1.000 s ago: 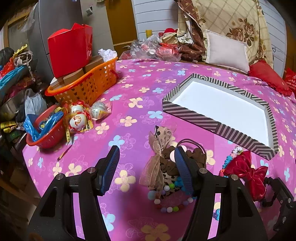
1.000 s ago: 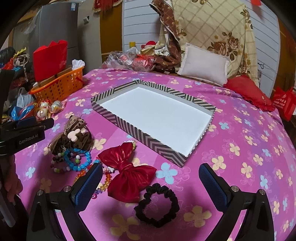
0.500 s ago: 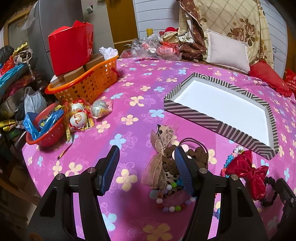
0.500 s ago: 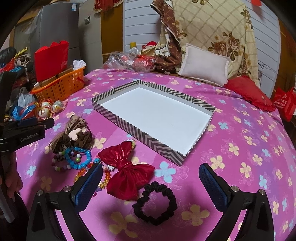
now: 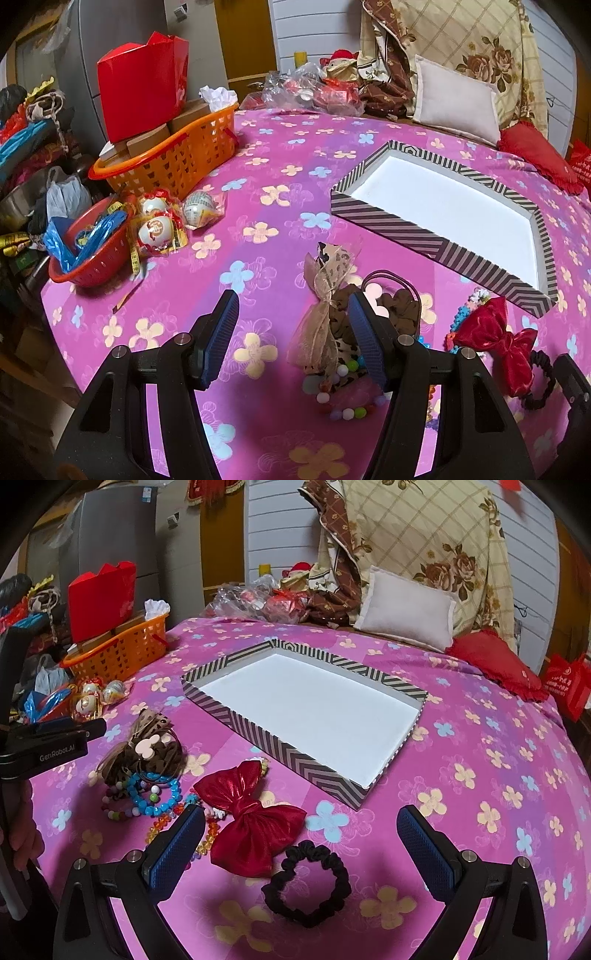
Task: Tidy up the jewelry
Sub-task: 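Close the left tool on the tan ribbon bow and lift it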
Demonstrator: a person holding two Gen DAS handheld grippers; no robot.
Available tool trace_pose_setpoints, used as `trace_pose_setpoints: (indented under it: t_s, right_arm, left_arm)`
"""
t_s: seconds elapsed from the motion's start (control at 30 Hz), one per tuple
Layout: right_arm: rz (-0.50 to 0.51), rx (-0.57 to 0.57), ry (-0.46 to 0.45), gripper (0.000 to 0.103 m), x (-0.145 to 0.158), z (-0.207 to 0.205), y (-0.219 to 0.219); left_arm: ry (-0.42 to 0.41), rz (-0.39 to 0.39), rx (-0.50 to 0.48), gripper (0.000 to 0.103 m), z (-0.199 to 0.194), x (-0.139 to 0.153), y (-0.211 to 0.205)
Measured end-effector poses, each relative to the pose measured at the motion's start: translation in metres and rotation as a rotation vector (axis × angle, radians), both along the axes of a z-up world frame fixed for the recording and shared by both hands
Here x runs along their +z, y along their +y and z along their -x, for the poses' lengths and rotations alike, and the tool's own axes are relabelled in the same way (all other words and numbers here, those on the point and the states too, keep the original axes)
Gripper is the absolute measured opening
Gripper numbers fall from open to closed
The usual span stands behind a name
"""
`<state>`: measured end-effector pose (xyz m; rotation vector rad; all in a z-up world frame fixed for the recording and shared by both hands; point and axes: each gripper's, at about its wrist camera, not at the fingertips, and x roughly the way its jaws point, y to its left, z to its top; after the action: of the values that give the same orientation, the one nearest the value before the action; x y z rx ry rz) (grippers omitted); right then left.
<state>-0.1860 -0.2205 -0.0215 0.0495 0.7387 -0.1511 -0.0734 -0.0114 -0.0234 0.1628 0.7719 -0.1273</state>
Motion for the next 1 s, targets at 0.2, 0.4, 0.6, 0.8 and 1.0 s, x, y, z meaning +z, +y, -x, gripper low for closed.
trace_pose_setpoints:
  t_s: [0.2,0.4,0.6,0.8,1.0]
  right_arm:
    - [0.003,0.002,0.006,0.103,-0.002,0.0,0.0]
    - [-0.004,-0.009,0.009,0.103,-0.003,0.0,-0.003]
    - [-0.02,-0.024,0.012,0.103,-0.003,0.002,-0.009]
    - [-0.033,-0.034,0.025,0.103,-0.005,0.001,-0.013]
    - [-0.034,-0.03,0.03,0.103,-0.006,0.001,-0.012]
  left_arm:
    - [0.016,0.01,0.005,0.062,-0.002,-0.001,0.002]
    - [0.017,0.011,0.005,0.062,-0.003,0.0,0.002]
    - [0.022,0.033,-0.006,0.062,-0.006,0.003,0.008]
    - [0.117,0.172,0.005,0.062,-0.028,0.004,0.04]
    - [0.215,0.252,0.039,0.062,-0.04,-0.01,0.056]
